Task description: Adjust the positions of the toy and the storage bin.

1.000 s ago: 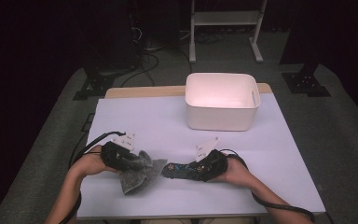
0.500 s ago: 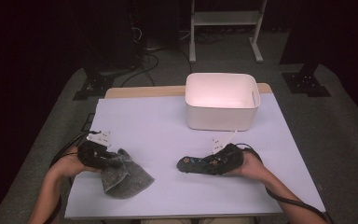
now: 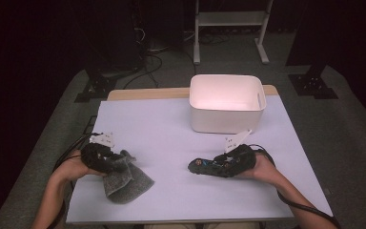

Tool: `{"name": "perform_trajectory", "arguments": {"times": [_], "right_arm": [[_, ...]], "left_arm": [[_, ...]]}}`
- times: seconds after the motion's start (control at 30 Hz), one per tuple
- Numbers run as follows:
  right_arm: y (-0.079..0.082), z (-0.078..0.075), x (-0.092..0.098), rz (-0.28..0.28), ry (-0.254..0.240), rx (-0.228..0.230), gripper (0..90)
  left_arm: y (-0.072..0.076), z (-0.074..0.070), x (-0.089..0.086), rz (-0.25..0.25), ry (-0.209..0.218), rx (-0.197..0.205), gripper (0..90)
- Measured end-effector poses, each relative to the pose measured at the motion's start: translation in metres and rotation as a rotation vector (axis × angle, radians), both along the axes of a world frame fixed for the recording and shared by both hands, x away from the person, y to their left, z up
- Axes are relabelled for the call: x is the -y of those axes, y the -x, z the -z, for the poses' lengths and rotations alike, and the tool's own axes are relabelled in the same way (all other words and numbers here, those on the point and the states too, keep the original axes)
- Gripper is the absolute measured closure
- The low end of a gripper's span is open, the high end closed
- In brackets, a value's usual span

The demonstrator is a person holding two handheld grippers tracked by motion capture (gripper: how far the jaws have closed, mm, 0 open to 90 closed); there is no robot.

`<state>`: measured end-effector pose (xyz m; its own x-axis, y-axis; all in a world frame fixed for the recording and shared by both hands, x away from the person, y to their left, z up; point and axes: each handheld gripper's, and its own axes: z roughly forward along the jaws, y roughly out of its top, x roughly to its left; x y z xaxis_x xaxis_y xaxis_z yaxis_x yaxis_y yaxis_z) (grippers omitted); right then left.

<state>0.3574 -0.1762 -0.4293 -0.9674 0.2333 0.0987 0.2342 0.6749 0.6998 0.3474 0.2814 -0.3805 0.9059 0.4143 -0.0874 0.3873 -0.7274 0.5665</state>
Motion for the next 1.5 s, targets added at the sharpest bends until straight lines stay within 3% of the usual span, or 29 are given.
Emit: {"name": "perform_trajectory", "arguments": {"times": [0.1,0.37,0.47,0.6,0.97,1.27,1.5], "right_arm": [[0.000,-0.004,-0.004,-0.009,0.001,0.007,45.1],[-0.001,-0.003,-0.014,-0.017,0.001,-0.027,42.2],[-0.004,-0.006,-0.013,-0.018,-0.023,-0.058,41.1],[-0.006,-0.011,-0.012,-0.016,-0.034,-0.066,39.7],[-0.012,-0.023,-0.005,0.017,-0.073,-0.064,37.9],[-0.020,-0.025,-0.004,0.031,-0.106,-0.095,37.2],[-0.022,-0.023,-0.006,0.029,-0.098,-0.106,37.0]], "left_arm": [[-0.002,-0.003,0.006,0.006,0.005,0.002,47.4],[-0.002,-0.004,0.019,0.033,0.021,0.004,42.5],[-0.003,-0.002,0.026,0.050,0.021,-0.001,40.6],[-0.005,-0.003,0.033,0.062,0.032,-0.003,38.6],[-0.007,-0.001,0.043,0.080,0.037,-0.007,33.5],[-0.006,0.005,0.047,0.092,0.031,-0.023,31.0],[-0.005,0.007,0.047,0.095,0.033,-0.034,29.8]]}}
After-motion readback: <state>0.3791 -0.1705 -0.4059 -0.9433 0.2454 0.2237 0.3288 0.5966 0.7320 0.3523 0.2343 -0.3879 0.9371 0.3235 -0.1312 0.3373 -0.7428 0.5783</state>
